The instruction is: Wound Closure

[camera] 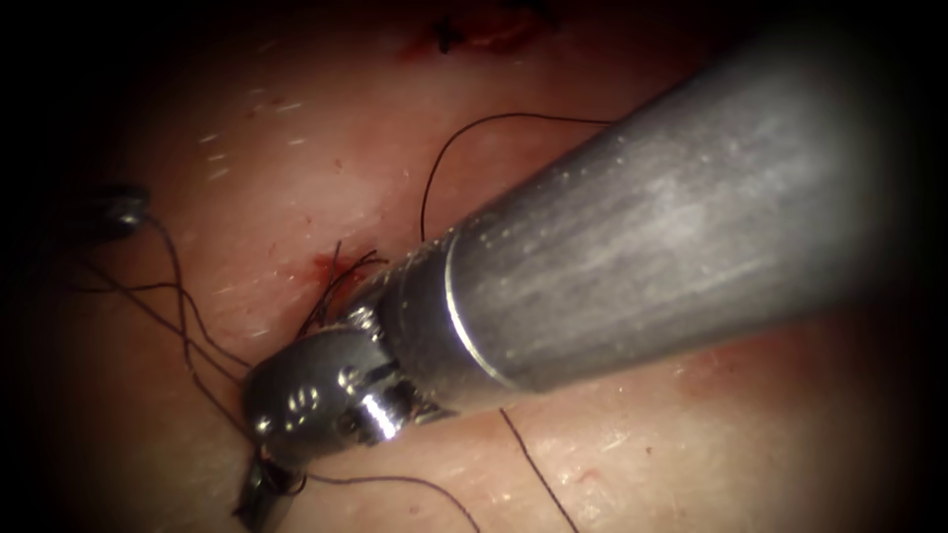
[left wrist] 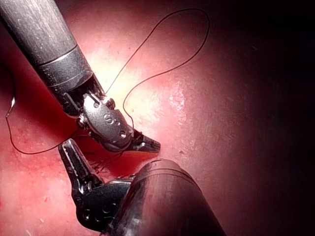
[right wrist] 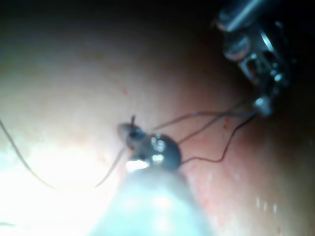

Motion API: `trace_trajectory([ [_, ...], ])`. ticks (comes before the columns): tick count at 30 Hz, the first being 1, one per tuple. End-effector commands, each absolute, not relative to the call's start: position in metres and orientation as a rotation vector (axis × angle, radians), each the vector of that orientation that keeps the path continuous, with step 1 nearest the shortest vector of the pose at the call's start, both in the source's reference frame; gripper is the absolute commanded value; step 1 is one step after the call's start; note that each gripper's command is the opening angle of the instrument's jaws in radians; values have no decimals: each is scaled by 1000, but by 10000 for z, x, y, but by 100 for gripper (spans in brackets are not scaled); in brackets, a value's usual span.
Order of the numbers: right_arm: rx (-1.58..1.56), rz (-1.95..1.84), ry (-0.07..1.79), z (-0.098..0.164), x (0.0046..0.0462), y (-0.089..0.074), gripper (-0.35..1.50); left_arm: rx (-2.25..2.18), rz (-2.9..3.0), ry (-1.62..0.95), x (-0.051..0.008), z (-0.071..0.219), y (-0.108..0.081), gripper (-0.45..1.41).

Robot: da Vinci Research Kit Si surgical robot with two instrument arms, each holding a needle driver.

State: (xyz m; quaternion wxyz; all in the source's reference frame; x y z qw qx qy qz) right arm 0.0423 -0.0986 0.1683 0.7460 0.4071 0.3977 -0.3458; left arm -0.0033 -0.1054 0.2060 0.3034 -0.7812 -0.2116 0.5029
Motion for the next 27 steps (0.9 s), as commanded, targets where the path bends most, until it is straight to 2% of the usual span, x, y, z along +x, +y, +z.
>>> trace_trajectory([
  [1, 888, -680, 883, 1684, 422, -979, -35, -2068, 1325, -560, -46, 2059, -1074, -45],
  [4, 894, -631, 875, 1688, 408, -966, -35, -2080, 1333, -568, -47, 2066, -1082, -45],
  [13, 801, -418, 961, 1715, 357, -913, -35, -2240, 1416, -855, -50, 2132, -1153, -45],
  [18, 766, -325, 948, 1740, 322, -872, -35, -2201, 1428, -885, -21, 2133, -1198, -45],
  [27, 732, -225, 926, 1762, 304, -833, -35, -2171, 1428, -894, 7, 2116, -1250, -45],
])
